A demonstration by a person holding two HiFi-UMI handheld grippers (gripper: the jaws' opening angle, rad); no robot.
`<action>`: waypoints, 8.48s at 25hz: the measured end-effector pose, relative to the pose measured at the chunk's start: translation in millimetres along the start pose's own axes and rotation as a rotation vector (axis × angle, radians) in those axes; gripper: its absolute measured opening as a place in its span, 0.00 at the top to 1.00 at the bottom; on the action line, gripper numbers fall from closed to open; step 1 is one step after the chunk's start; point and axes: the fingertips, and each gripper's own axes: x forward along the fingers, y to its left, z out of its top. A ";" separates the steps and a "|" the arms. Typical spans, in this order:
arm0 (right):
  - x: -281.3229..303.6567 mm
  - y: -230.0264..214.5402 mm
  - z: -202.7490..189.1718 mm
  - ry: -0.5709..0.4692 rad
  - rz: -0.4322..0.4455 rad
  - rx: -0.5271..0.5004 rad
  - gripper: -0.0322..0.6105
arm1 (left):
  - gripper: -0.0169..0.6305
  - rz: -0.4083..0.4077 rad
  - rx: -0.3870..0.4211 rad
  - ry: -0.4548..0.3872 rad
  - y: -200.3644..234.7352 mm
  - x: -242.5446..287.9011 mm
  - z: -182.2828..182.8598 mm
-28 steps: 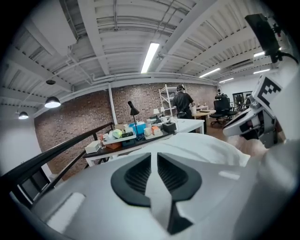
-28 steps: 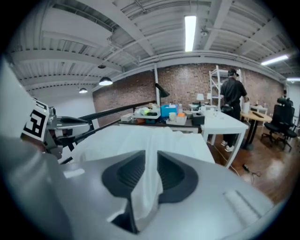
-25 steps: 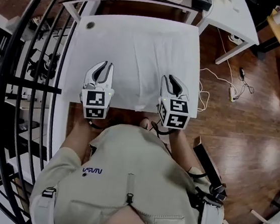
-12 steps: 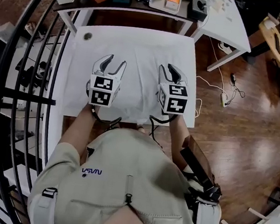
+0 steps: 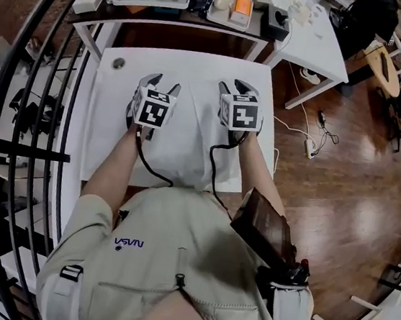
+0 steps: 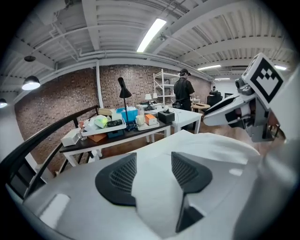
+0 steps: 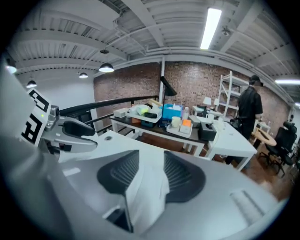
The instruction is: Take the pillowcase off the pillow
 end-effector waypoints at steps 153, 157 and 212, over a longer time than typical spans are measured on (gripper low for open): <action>-167.7 -26.4 -122.3 -0.172 0.020 0.254 0.79 | 0.66 -0.085 0.041 -0.136 -135.8 -88.7 -8.6; -149.7 -22.5 -107.3 -0.145 -0.006 0.234 0.79 | 0.66 -0.138 0.043 -0.139 -131.4 -70.1 9.3; 41.9 -190.8 -94.9 0.192 -0.260 0.075 0.93 | 0.94 -0.084 0.009 -0.025 -81.6 -46.7 22.9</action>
